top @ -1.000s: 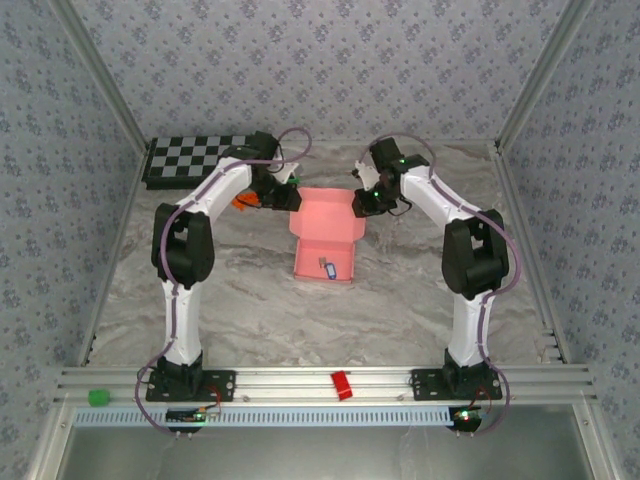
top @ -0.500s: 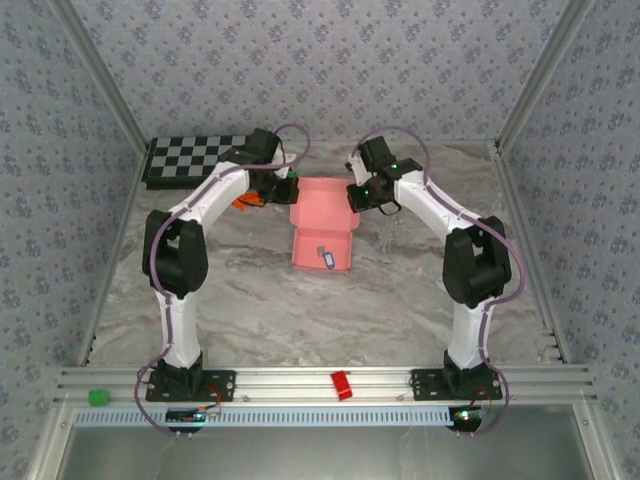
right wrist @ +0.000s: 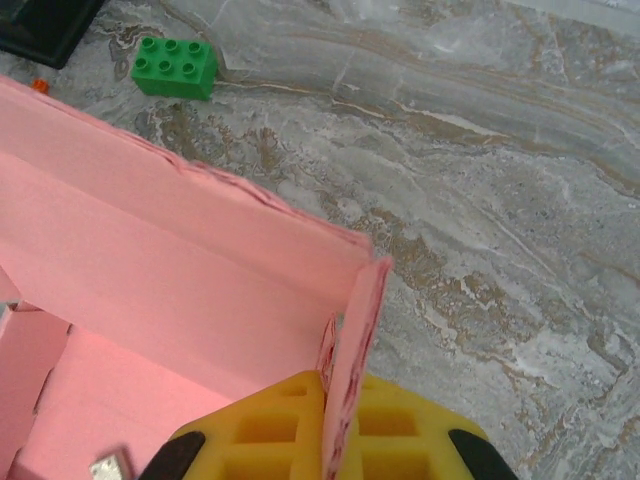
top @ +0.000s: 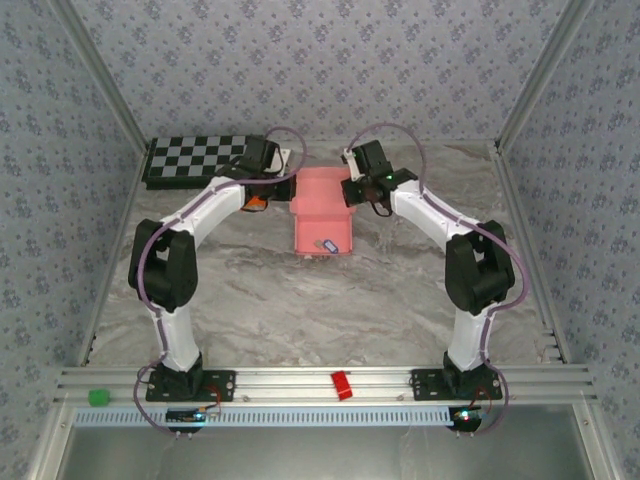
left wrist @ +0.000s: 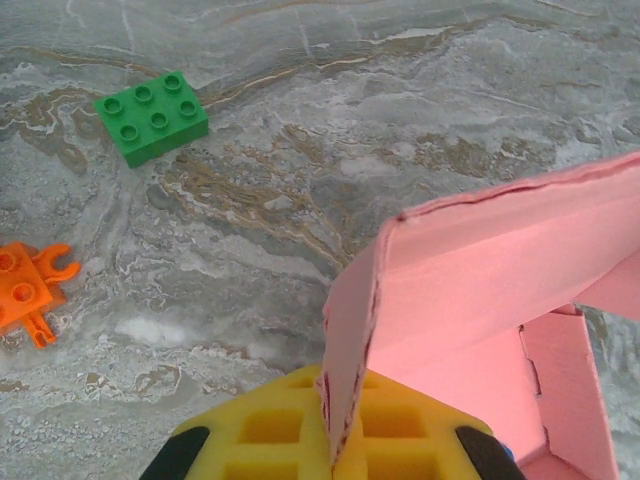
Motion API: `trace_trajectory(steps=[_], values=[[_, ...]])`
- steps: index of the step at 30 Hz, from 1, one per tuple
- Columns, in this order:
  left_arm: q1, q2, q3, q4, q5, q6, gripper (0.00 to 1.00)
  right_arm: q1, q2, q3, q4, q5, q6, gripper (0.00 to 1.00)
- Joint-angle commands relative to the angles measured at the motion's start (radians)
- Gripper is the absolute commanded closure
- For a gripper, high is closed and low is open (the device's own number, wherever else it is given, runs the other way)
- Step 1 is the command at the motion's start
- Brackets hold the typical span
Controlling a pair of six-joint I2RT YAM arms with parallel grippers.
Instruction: Fold the paper box
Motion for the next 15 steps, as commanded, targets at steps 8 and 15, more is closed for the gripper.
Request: trace_trajectory(steps=[8, 15], values=[[-0.024, -0.072, -0.104, 0.194, -0.064, -0.047, 1.0, 0.036, -0.035, -0.11, 0.269, 0.102, -0.026, 1.0], [-0.042, -0.093, -0.164, 0.273, -0.108, -0.059, 1.0, 0.057, -0.037, -0.174, 0.378, 0.184, -0.004, 1.0]])
